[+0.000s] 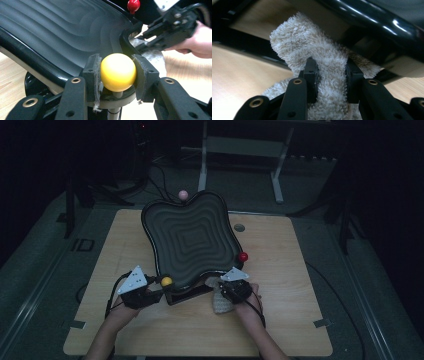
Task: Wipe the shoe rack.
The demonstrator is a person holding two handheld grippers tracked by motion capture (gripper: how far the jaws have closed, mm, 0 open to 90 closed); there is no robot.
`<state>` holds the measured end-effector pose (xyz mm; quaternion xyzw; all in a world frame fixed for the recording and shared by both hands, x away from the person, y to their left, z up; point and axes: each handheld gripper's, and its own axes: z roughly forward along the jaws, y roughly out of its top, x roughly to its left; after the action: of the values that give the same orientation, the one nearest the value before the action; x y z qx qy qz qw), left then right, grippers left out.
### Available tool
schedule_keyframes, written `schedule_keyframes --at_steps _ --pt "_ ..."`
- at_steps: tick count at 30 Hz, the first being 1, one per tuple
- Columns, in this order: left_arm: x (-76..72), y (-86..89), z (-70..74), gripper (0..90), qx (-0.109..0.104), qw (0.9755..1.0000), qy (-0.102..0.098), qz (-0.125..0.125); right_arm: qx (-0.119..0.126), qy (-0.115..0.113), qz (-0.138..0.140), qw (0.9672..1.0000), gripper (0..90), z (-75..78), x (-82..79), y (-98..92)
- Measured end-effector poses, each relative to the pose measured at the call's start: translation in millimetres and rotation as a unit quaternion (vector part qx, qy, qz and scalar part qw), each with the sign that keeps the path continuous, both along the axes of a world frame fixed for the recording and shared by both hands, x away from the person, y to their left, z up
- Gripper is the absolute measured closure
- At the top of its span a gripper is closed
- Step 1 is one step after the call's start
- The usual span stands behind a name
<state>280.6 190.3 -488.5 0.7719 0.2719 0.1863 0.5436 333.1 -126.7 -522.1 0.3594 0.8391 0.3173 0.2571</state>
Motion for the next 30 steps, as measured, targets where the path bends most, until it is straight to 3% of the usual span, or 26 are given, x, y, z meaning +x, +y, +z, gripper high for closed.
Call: schedule_keyframes --at_steps 3,12,17,30 --pt "-0.1 -0.4 0.2 59.3 0.000 1.0000 0.001 0.000 0.010 -0.006 -0.018 0.9998 68.9 -4.8 6.4 -1.2" --pt "-0.3 -0.4 -0.5 59.3 -0.004 1.0000 0.000 0.003 0.063 0.028 -0.008 0.9976 66.6 -18.6 4.6 17.1" --pt "-0.5 -0.7 -0.4 59.2 -0.004 1.0000 0.000 0.004 0.086 0.047 0.013 0.9951 64.6 -20.1 -0.8 34.2" --pt "-3.4 -3.9 0.3 58.7 0.002 0.9998 -0.002 0.019 0.094 0.047 0.075 0.9916 63.9 -22.9 -30.3 91.1"
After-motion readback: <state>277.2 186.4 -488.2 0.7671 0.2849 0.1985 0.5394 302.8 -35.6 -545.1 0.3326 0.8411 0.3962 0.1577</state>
